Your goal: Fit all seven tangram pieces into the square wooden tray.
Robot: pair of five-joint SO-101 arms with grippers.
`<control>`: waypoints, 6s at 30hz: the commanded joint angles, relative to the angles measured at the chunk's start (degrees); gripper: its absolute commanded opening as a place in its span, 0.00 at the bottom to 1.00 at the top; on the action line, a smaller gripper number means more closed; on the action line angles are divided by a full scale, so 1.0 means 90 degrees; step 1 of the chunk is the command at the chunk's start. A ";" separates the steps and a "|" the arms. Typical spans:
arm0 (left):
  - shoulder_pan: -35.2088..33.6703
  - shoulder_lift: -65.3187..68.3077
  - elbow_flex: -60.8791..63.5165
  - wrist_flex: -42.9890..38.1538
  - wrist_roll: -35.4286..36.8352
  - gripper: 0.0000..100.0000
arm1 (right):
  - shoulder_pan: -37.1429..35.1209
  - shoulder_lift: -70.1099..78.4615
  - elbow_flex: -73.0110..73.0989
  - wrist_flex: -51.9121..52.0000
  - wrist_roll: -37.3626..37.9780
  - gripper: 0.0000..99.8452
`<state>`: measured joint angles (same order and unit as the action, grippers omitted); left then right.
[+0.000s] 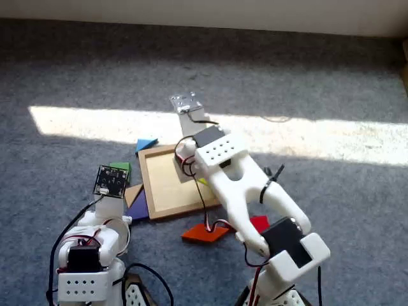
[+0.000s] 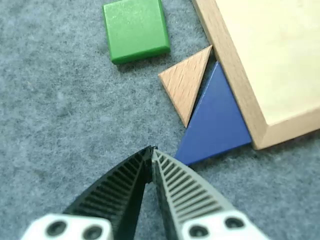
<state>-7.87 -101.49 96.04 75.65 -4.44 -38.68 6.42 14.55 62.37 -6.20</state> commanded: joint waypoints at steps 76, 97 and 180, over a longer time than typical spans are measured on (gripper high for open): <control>-0.0054 -0.0308 0.0122 0.0039 -0.0020 0.01 | 0.0523 0.1812 -0.3512 0.1705 0.0293 0.04; -0.0054 -0.0308 0.0122 0.0039 -0.0020 0.01 | 0.0542 -0.3316 0.0767 0.2662 0.1397 0.08; -0.0054 -0.0308 0.0122 0.0039 -0.0020 0.01 | 0.2105 -0.5231 0.5055 0.1744 0.3087 0.28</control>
<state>-7.87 -101.49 96.04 75.65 -4.44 -20.66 -39.38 59.91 77.05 22.29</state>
